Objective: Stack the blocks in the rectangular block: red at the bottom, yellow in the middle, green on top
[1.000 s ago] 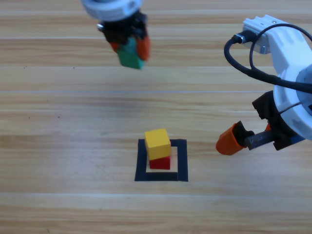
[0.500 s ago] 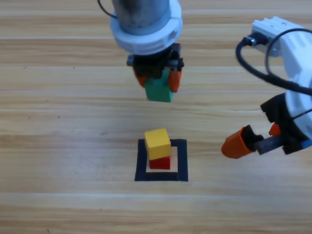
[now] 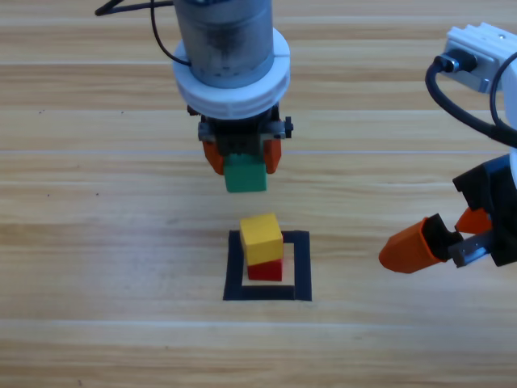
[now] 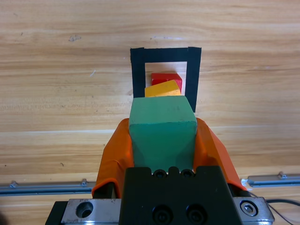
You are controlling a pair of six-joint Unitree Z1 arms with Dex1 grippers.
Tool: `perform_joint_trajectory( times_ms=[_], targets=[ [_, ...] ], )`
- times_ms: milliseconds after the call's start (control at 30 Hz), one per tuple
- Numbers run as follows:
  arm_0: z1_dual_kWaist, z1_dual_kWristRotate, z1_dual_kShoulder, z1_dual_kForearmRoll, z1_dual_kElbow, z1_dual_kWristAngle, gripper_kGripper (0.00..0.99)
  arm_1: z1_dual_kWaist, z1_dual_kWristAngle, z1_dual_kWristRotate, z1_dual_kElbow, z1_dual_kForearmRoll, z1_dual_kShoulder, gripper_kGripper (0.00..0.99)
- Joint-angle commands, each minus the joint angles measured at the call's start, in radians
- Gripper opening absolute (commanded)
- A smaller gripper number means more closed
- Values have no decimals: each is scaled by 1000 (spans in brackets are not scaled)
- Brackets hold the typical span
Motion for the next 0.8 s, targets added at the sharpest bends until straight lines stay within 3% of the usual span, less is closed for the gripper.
perform_joint_trajectory(
  times_ms=[33,800],
  targets=[
    [-31,-6,38,6,17,5,43,-22,25,-22,32,-16,-69,990],
    [-43,0,112,0,5,-21,43,-22,34,-26,38,-27,-74,990]
  ],
)
